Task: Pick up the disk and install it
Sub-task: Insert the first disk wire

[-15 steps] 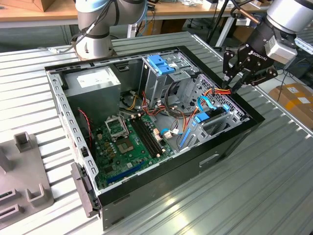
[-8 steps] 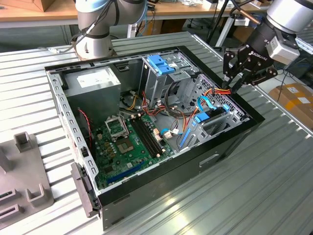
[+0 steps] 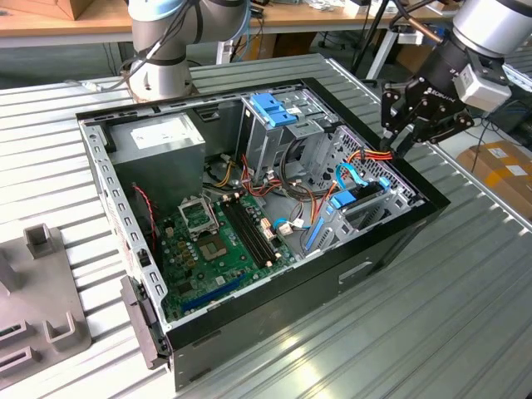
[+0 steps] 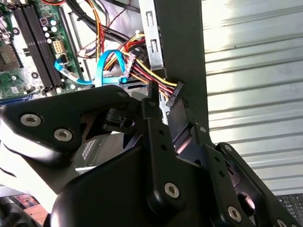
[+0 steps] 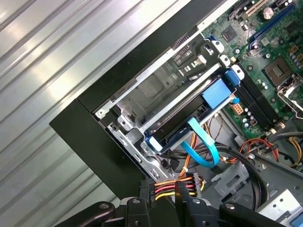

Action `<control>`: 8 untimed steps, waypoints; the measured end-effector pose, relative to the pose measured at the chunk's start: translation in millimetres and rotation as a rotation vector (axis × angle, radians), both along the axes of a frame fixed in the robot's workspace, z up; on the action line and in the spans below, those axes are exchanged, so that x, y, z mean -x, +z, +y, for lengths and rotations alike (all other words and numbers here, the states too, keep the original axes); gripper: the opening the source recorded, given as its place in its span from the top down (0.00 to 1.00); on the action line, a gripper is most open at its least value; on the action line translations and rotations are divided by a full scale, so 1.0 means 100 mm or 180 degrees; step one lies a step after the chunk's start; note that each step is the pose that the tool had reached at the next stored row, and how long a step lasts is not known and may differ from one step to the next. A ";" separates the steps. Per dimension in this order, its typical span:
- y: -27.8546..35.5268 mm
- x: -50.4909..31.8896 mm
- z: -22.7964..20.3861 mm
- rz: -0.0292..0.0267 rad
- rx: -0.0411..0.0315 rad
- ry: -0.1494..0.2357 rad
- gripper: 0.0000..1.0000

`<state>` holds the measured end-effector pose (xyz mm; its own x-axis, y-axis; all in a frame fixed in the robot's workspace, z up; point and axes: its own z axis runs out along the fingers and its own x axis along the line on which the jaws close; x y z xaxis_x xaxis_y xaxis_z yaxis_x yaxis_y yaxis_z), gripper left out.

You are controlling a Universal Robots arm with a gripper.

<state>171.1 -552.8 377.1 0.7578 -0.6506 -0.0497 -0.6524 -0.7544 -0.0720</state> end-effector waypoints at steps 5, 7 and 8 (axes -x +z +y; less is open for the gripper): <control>-0.001 0.000 -0.014 -0.0121 0.0000 0.0000 0.64; -0.029 0.001 -0.016 -0.0122 -0.0001 0.0000 0.64; -0.061 0.001 -0.016 -0.0122 0.0000 0.0000 0.64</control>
<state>171.1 -554.4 371.0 0.7591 -0.6506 -0.0207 -0.6492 -0.7544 -0.0971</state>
